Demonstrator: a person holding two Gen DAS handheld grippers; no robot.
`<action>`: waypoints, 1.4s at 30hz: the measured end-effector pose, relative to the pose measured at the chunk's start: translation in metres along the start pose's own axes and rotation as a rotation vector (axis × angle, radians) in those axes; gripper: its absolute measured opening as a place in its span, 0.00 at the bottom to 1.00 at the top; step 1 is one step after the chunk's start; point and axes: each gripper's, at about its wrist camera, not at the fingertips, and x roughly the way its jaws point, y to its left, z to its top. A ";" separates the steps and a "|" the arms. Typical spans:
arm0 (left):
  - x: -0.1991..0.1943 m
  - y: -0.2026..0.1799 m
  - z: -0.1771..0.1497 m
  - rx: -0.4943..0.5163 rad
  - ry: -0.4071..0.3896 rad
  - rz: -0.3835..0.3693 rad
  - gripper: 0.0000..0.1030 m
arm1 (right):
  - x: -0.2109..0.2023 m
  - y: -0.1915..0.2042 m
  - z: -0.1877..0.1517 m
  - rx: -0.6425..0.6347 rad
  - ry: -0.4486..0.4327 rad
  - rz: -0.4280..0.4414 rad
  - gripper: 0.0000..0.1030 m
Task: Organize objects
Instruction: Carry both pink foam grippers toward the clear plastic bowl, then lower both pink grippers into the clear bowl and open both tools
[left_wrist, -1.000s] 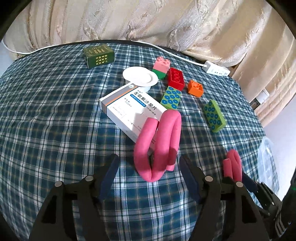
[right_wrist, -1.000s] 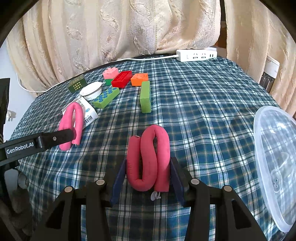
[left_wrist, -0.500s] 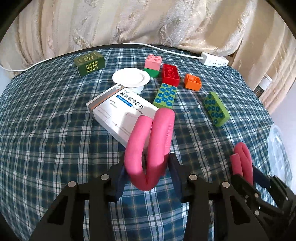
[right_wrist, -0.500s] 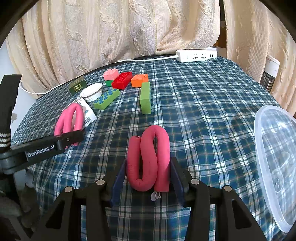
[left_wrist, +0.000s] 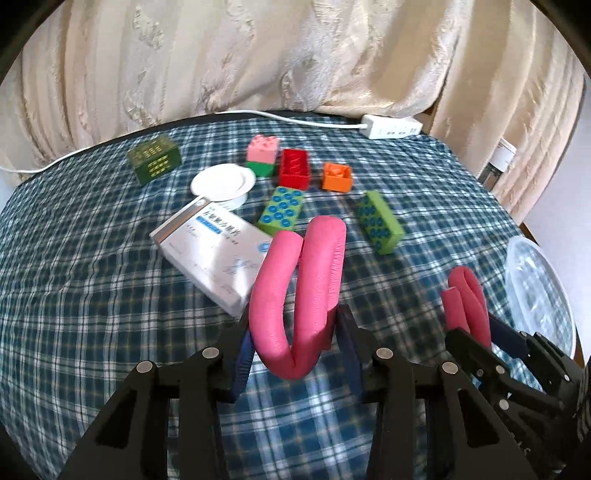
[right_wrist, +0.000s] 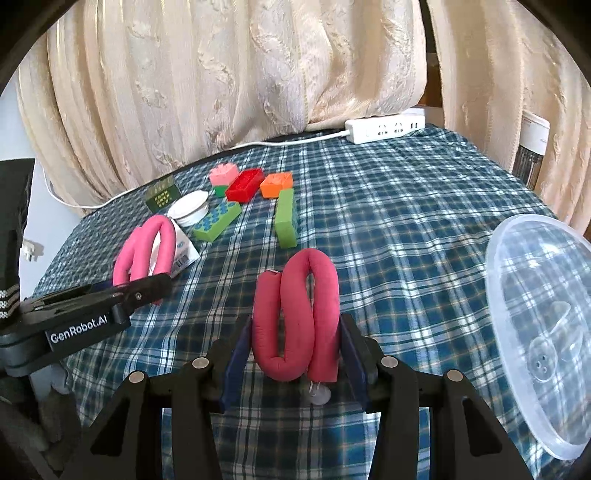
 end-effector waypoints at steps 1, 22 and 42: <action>-0.001 -0.003 0.001 0.007 -0.002 -0.005 0.42 | -0.003 -0.002 0.000 0.004 -0.007 -0.002 0.49; -0.004 -0.115 0.011 0.197 -0.007 -0.142 0.42 | -0.071 -0.101 -0.006 0.200 -0.128 -0.162 0.49; 0.022 -0.231 0.024 0.341 0.052 -0.312 0.42 | -0.105 -0.206 -0.014 0.356 -0.170 -0.314 0.49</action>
